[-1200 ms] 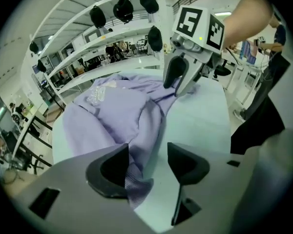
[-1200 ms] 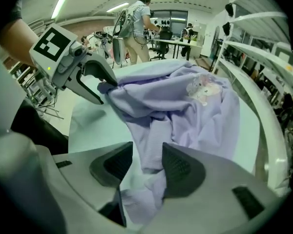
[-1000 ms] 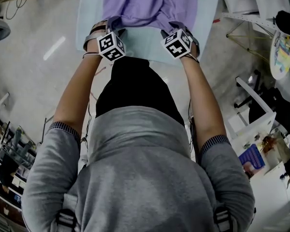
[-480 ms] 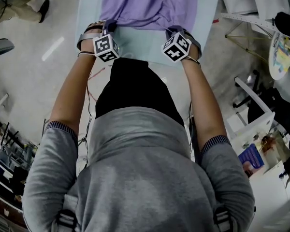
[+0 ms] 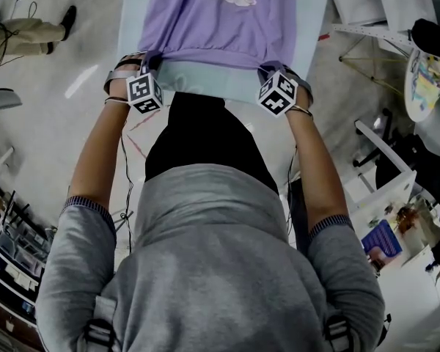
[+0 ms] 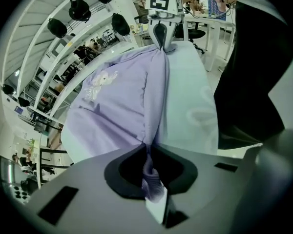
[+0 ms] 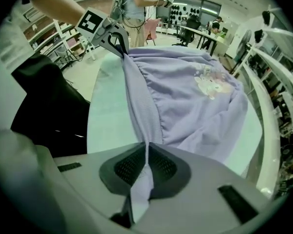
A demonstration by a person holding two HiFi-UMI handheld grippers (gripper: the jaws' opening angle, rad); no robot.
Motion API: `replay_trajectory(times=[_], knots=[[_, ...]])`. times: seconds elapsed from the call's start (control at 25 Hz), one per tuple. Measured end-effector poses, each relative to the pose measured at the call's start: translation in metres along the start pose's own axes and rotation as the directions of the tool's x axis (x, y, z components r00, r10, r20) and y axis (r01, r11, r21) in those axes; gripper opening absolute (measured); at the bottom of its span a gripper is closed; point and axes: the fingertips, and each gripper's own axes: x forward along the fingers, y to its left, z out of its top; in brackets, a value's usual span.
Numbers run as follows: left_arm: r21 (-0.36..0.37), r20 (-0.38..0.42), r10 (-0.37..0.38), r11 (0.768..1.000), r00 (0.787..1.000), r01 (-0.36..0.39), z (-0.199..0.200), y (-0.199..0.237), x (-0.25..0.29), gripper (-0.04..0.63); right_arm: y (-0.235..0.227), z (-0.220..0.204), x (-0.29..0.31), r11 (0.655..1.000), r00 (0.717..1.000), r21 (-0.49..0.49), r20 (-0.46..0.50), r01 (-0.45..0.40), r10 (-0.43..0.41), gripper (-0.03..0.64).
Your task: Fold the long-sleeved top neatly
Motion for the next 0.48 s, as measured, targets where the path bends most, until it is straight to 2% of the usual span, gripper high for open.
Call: replay_trajectory(times=[0.28, 0.48], knots=[[-0.06, -0.021, -0.097, 0.994, 0.995, 0.095, -0.013, -0.049, -0.012, 0.048, 0.058, -0.012, 0.0, 0.991, 0.991, 0.005, -0.008, -0.132, 0.132, 0.029], [-0.163, -0.021, -0.142, 0.977, 0.99, 0.137, -0.016, -0.064, -0.014, 0.065, 0.076, -0.016, 0.004, 0.988, 0.988, 0.041, 0.005, -0.152, 0.152, 0.038]])
